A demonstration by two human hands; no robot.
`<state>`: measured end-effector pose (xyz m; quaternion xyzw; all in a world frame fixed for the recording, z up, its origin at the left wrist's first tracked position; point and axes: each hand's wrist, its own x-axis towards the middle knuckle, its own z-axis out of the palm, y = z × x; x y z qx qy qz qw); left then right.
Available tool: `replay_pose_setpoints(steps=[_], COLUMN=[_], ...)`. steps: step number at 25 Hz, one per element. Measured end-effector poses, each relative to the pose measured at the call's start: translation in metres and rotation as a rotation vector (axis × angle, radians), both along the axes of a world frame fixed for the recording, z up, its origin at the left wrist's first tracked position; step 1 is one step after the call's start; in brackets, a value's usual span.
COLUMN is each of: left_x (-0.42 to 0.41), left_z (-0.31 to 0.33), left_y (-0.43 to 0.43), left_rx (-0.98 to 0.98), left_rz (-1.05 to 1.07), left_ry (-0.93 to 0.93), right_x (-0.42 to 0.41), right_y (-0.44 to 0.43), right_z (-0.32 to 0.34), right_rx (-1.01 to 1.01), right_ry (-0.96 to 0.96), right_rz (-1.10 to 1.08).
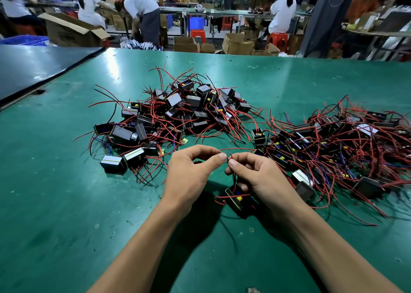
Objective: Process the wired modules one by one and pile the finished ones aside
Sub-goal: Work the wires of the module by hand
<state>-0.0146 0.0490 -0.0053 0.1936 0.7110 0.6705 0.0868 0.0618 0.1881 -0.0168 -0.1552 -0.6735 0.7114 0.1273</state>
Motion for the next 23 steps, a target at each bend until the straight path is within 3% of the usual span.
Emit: replay_pose_setpoints(steps=[5, 8, 10, 11, 14, 18, 23], left_x=[0.0, 0.0, 0.001, 0.001, 0.0, -0.004, -0.002], left_z=[0.0, 0.0, 0.001, 0.001, 0.001, -0.001, 0.0], left_y=[0.0, 0.0, 0.0, 0.0, -0.002, -0.006, -0.007], left_rx=[-0.063, -0.131, -0.174, -0.185, -0.193, -0.221, -0.24], left_rz=[0.032, 0.019, -0.014, -0.034, -0.081, -0.112, -0.145], left_ry=[0.037, 0.1, 0.174, 0.219, 0.296, 0.327, 0.517], right_x=[0.001, 0.004, 0.004, 0.004, 0.005, 0.008, 0.008], right_y=[-0.001, -0.002, -0.003, -0.005, -0.002, 0.002, 0.001], right_z=[-0.001, -0.003, -0.001, -0.002, 0.0, 0.007, 0.011], right_rx=[-0.011, 0.521, 0.835, 0.888, 0.783, 0.799, 0.681], right_ry=[-0.007, 0.211, 0.369, 0.372, 0.281, 0.293, 0.143], right_rz=[-0.039, -0.286, -0.286, -0.263, -0.192, -0.024, -0.081])
